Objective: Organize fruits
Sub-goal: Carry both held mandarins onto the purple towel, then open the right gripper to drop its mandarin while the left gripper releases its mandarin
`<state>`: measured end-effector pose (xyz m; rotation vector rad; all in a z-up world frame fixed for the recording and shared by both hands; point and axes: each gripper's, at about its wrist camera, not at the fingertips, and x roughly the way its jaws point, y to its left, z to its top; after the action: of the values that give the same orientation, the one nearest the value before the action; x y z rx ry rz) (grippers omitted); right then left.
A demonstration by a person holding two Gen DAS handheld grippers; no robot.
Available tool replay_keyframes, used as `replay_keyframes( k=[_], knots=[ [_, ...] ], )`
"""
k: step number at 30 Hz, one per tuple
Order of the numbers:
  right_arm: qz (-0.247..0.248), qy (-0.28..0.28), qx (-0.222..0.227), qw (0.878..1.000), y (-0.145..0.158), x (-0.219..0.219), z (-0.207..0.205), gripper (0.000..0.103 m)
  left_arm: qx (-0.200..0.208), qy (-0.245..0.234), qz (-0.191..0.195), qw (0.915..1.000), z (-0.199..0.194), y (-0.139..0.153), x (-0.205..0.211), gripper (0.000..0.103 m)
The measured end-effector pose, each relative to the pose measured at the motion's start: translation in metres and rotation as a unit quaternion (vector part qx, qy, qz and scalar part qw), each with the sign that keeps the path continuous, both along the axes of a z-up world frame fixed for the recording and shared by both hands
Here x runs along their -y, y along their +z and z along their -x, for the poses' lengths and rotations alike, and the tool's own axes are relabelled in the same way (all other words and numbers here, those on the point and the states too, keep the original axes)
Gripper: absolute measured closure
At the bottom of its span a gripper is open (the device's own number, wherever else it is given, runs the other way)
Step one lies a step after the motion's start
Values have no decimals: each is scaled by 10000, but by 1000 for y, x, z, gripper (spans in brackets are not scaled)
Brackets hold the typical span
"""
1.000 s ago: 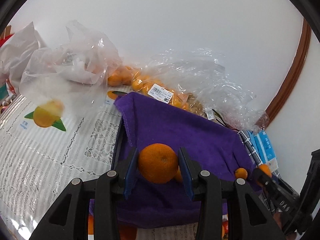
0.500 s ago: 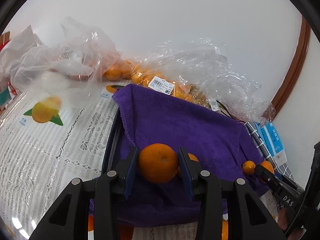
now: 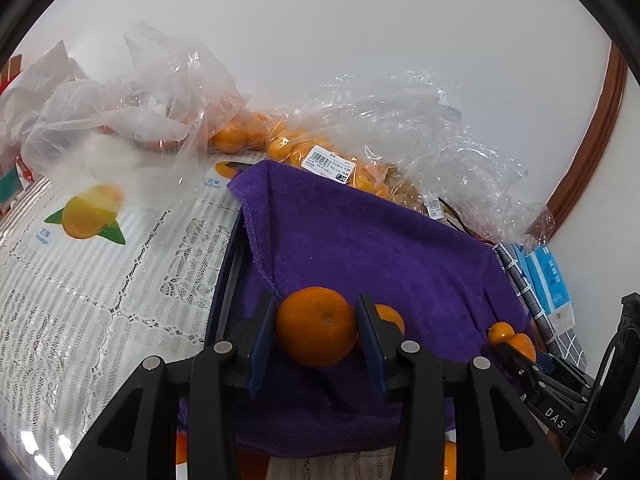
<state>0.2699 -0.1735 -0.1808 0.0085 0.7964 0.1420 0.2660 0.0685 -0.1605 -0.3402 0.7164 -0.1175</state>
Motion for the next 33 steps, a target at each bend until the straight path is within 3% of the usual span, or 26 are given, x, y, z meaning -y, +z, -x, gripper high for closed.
replay_keyframes(
  k=[8,12,15,23,33],
  knots=[
    [-143,38,168,9998,6,3,3,58,-20,-88,-29,10000,-1,0,2,63],
    [-347,36,453,9984,18,7,14,33,78,-166,-77,9998,1,2,5,59],
    [-399,-3,656,9970,25,7,19,25,184,-165,-239,9994,4,4,10,57],
    [-485,-178,758,9958,27,13,20,24,325,-241,-420,9983,7,8,18,56],
    [-133,-195,1170,9929,37,9,31,24,199,-107,-121,9997,5,6,6,54]
  ],
)
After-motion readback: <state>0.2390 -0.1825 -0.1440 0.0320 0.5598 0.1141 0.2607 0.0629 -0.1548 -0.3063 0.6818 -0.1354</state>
